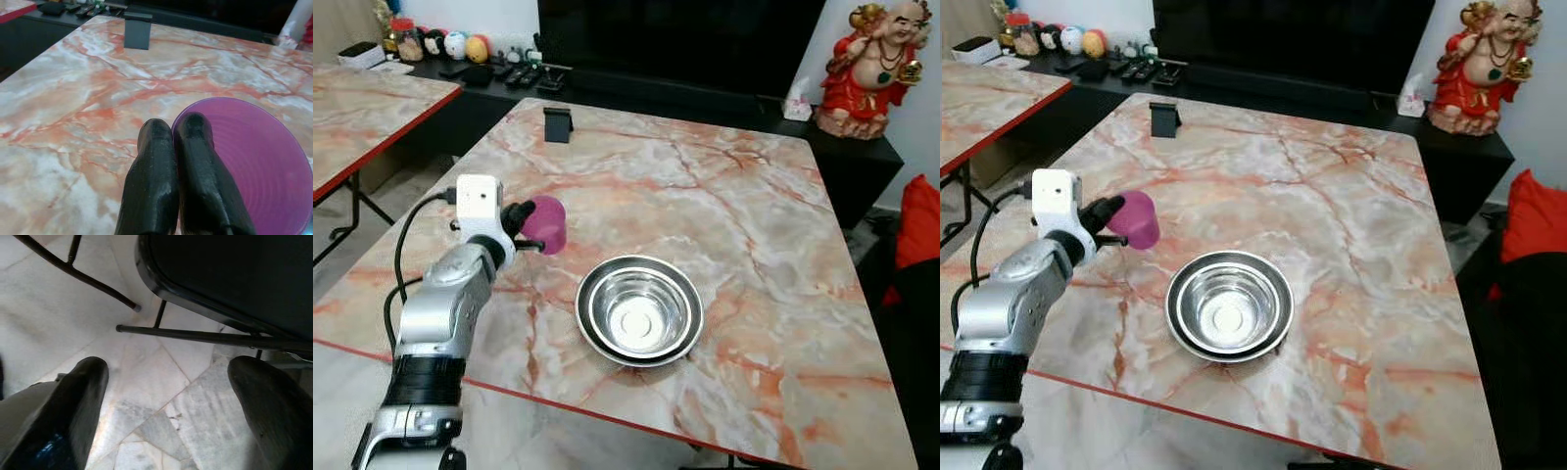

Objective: Setting the table

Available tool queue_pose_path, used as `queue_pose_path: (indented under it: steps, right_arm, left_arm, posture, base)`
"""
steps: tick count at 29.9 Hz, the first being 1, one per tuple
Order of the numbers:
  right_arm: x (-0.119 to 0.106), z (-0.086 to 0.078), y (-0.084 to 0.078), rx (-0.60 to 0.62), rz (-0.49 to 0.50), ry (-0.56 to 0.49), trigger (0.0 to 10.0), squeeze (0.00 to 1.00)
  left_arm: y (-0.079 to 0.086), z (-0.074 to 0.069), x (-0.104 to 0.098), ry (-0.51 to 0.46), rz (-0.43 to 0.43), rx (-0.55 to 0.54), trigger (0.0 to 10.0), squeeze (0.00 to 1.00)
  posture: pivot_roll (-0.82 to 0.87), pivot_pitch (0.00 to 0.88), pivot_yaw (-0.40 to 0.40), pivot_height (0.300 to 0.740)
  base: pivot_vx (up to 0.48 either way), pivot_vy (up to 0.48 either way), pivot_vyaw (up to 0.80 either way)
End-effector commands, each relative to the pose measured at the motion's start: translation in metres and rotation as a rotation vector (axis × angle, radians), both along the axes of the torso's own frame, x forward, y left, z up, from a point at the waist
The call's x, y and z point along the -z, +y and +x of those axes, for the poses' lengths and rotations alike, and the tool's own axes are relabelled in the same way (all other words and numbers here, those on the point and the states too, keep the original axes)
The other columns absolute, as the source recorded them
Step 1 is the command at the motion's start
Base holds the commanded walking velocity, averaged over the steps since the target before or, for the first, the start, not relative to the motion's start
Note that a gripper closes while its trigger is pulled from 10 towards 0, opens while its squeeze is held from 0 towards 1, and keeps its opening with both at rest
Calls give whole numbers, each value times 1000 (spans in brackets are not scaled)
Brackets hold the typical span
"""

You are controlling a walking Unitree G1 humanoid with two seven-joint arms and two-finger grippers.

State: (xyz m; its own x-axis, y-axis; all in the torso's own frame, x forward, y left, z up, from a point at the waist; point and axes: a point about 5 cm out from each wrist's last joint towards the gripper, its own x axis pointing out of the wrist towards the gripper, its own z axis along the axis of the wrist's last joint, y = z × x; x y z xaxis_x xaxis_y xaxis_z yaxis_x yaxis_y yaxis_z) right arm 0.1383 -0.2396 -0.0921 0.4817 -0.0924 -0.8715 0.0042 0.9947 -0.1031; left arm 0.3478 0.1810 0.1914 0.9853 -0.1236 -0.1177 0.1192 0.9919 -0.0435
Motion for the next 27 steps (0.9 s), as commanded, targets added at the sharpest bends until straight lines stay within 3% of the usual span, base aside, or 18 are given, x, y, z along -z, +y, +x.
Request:
queue_pose_path:
  steps: [1, 7, 15, 27]
  right_arm:
    - [-1, 2, -3, -5, -11, 3, 10000, 0]
    - [-1, 1, -3, -3, -8, 4, 10000, 0]
    - [0, 0, -1, -10, -7, 10, 10000, 0]
    - [0, -1, 0, -8, -6, 13, 10000, 0]
  left_arm:
    - [-11, 4, 1, 70, -12, 16, 10000, 0]
    - [-19, 2, 2, 132, -61, 83, 10000, 0]
    - [-17, -3, 9, 201, 20, 72, 10000, 0]
    - [-24, -4, 15, 236, 60, 97, 10000, 0]
  posture:
    - [94, 0, -80, 740]
    - [87, 0, -73, 740]
    - [90, 0, -64, 740]
    - [86, 0, -59, 740]
  base:
    - [0, 0, 0]
    - [0, 0, 0]
    - [0, 0, 0]
    - [0, 0, 0]
